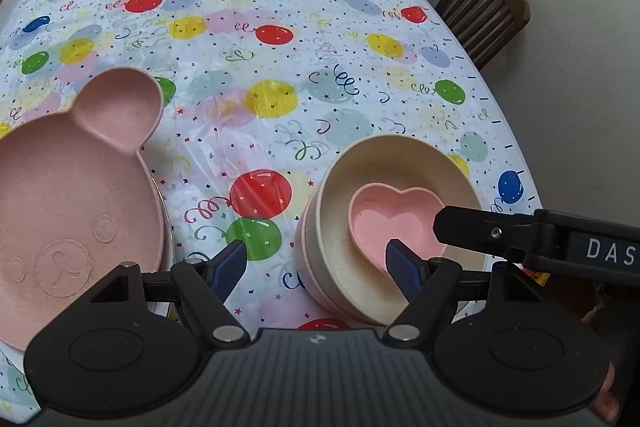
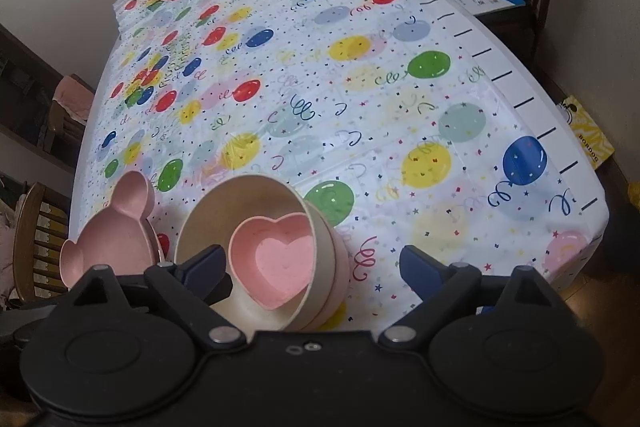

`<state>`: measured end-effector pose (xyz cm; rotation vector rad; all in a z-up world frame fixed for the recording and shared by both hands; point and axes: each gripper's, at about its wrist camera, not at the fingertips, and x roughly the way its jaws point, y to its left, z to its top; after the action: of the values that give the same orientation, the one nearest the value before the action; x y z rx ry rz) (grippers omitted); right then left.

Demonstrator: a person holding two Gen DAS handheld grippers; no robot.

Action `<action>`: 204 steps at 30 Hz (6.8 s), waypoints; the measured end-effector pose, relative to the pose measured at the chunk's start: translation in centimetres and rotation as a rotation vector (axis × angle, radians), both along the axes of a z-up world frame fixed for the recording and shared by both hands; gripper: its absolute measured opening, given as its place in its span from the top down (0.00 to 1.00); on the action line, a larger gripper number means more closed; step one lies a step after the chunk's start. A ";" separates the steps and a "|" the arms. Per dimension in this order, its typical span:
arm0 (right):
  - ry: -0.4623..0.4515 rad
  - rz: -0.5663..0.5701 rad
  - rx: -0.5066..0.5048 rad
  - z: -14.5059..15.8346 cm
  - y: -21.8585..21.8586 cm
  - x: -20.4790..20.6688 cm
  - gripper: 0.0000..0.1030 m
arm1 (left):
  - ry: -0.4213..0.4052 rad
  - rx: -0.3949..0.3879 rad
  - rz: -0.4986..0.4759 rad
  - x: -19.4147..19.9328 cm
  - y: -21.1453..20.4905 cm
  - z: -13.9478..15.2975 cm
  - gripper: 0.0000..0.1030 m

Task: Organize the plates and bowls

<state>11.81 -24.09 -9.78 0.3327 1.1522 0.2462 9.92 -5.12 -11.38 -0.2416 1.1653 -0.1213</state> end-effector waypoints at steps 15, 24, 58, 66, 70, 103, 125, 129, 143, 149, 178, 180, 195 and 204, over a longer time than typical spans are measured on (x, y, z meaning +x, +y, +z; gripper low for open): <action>0.066 -0.007 0.027 -2.1 0.6 1.4 0.25 | 0.033 -0.005 -0.021 1.2 -0.8 -1.7 0.27; 0.081 -0.006 0.015 -2.9 0.9 2.0 0.40 | 0.058 -0.012 -0.021 1.9 -0.9 -2.6 0.38; 0.008 0.035 -0.079 1.8 3.7 0.4 0.81 | 0.007 -0.031 0.039 -0.4 2.3 3.9 0.64; -0.041 0.093 -0.091 4.7 6.4 0.2 0.81 | -0.027 -0.026 0.093 -1.4 5.4 6.4 0.64; -0.065 0.129 -0.092 5.7 8.2 0.2 0.81 | -0.046 -0.017 0.134 -1.9 7.3 7.4 0.64; -0.046 0.431 -0.079 3.0 23.6 1.9 0.82 | 0.025 0.051 0.408 -4.4 19.0 4.1 0.64; 0.004 0.458 -0.106 -0.1 24.2 2.1 0.82 | 0.048 0.062 0.397 -4.1 19.0 1.4 0.64; 0.004 0.454 -0.108 -0.2 24.2 2.1 0.82 | 0.048 0.064 0.394 -4.1 18.9 1.5 0.64; -0.023 0.448 -0.096 0.4 23.6 1.7 0.73 | 0.021 0.082 0.383 -5.0 18.6 2.1 0.64; -0.050 0.460 -0.090 1.3 22.9 0.9 0.71 | 0.001 0.093 0.383 -6.0 18.2 2.8 0.56; -0.438 0.592 0.031 9.1 16.7 -6.1 0.13 | -0.275 0.159 0.360 -14.2 14.8 9.4 0.22; -0.467 0.593 0.038 9.5 16.2 -6.6 0.10 | -0.294 0.157 0.357 -14.6 14.5 9.7 0.18; -0.559 0.534 0.077 10.0 13.3 -8.7 0.00 | -0.370 0.144 0.364 -17.0 13.3 10.7 0.03; -0.582 0.499 0.092 9.9 12.1 -10.1 0.00 | -0.375 0.161 0.396 -18.4 12.7 11.0 0.03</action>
<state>1.71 -11.97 0.16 0.0351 0.6291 0.7821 -8.46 7.58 -0.40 -0.2883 0.7332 0.2661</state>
